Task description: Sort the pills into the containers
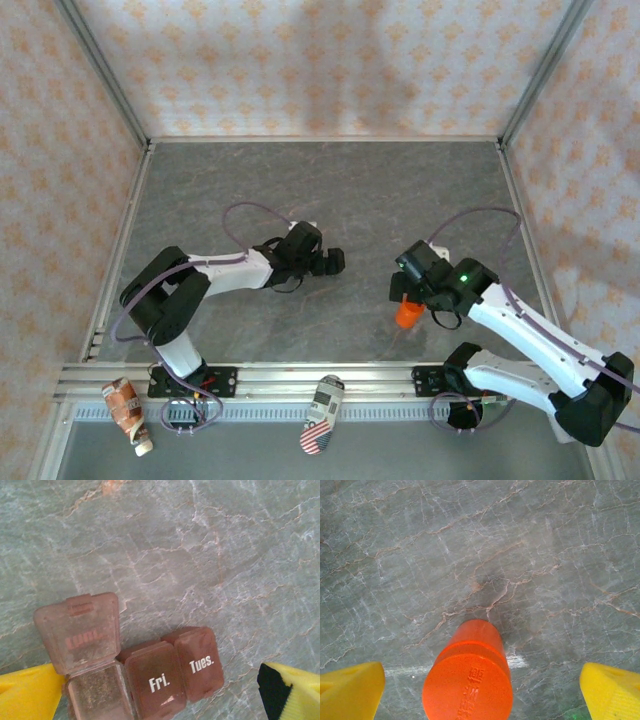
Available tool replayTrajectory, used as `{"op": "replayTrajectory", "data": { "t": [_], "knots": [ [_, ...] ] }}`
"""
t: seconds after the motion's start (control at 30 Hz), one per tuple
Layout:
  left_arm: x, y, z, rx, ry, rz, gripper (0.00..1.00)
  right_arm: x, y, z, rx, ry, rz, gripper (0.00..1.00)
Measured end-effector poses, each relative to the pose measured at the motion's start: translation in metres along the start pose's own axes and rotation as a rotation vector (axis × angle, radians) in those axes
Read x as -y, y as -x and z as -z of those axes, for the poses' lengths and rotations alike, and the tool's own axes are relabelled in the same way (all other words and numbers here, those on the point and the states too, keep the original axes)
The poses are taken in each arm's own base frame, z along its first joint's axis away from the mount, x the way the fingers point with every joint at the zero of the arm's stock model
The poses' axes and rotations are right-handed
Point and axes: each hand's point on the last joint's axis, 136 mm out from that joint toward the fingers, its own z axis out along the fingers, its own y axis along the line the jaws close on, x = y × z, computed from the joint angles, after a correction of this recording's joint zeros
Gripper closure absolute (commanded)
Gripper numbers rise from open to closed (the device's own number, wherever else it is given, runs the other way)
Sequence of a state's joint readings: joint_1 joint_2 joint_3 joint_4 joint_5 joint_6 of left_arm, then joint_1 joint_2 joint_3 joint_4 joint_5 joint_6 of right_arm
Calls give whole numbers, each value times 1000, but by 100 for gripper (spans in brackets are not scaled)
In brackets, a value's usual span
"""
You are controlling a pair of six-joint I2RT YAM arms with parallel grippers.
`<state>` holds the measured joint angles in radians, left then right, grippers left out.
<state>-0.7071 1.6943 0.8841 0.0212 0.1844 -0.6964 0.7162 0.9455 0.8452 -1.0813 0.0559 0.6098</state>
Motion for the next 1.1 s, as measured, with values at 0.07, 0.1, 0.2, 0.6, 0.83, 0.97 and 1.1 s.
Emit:
{"op": "replayTrajectory", "data": {
  "t": [0.07, 0.1, 0.2, 0.6, 0.83, 0.97, 1.1],
  "knots": [
    [5, 5, 1, 8, -8, -10, 0, -1, -1, -2, -5, 0, 1, 0],
    [7, 7, 2, 12, -11, -16, 0, -1, -1, -2, -7, -2, 2, 0],
    [10, 11, 3, 19, -16, -27, 0, -2, -2, -5, -17, -6, 4, 0],
    [-12, 30, 62, 122, -23, 7, 0, -5, -22, -35, -111, -28, 21, 6],
    [-25, 40, 84, 176, -13, 27, 0, -6, -31, -46, -138, -22, 14, 16],
    [-28, 40, 86, 177, -7, 32, 0, -6, -33, -49, -146, -21, 12, 23],
    [-29, 40, 86, 174, -3, 33, 0, -8, -34, -50, -149, -15, 8, 39]
  ]
}}
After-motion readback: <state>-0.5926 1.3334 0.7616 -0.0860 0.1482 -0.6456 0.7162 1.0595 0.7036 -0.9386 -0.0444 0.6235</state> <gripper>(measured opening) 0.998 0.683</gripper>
